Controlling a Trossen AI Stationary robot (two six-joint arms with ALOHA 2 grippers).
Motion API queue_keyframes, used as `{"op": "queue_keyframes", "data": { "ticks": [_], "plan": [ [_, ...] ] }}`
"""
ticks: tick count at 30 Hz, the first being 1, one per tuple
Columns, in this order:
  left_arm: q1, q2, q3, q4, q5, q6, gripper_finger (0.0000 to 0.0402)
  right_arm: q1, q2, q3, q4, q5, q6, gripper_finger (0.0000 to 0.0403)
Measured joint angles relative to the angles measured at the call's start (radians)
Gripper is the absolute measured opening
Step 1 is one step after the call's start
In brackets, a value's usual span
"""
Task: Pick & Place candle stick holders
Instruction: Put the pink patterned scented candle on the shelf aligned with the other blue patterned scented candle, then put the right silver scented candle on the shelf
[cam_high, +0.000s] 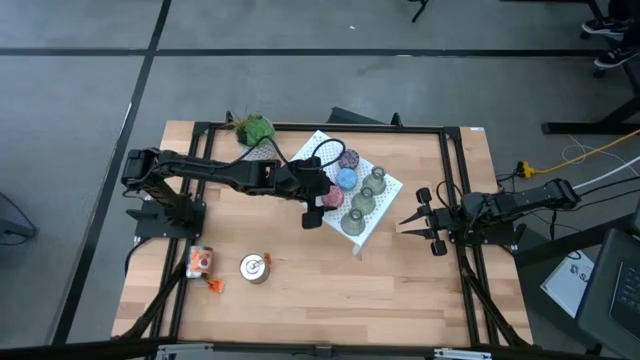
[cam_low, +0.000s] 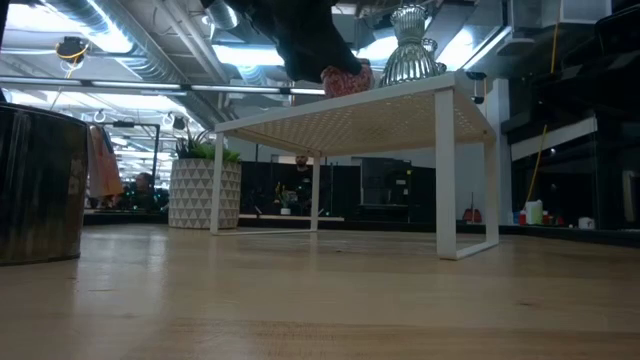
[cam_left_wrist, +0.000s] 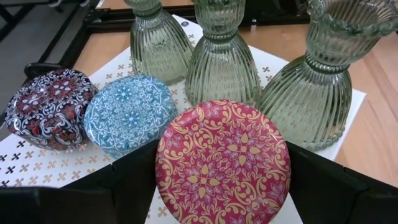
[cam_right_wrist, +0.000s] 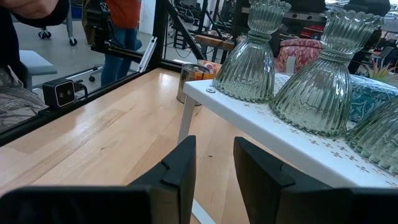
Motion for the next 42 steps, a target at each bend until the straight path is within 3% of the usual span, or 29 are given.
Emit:
{"op": "queue_keyframes", "data": {
  "ticks": [10,20,30,42],
  "plan": [
    [0.0,0.009,-0.02,0.0,0.034,-0.001,0.0307,0.0,0.0,0.0,0.0,0.0,0.0,0.0112],
    [0.0,0.01,-0.023,0.001,-0.013,0.017,0.0309,0.0,0.0,0.0,0.0,0.0,0.0,0.0112],
    [0.007,0.01,-0.023,-0.003,-0.026,0.017,0.0393,0.0,0.0,0.0,0.0,0.0,0.0,0.0112],
    [-0.039,-0.022,-0.023,-0.007,-0.107,0.037,0.04,0.0,0.0,0.0,0.0,0.0,0.0,0.0112]
  ]
}}
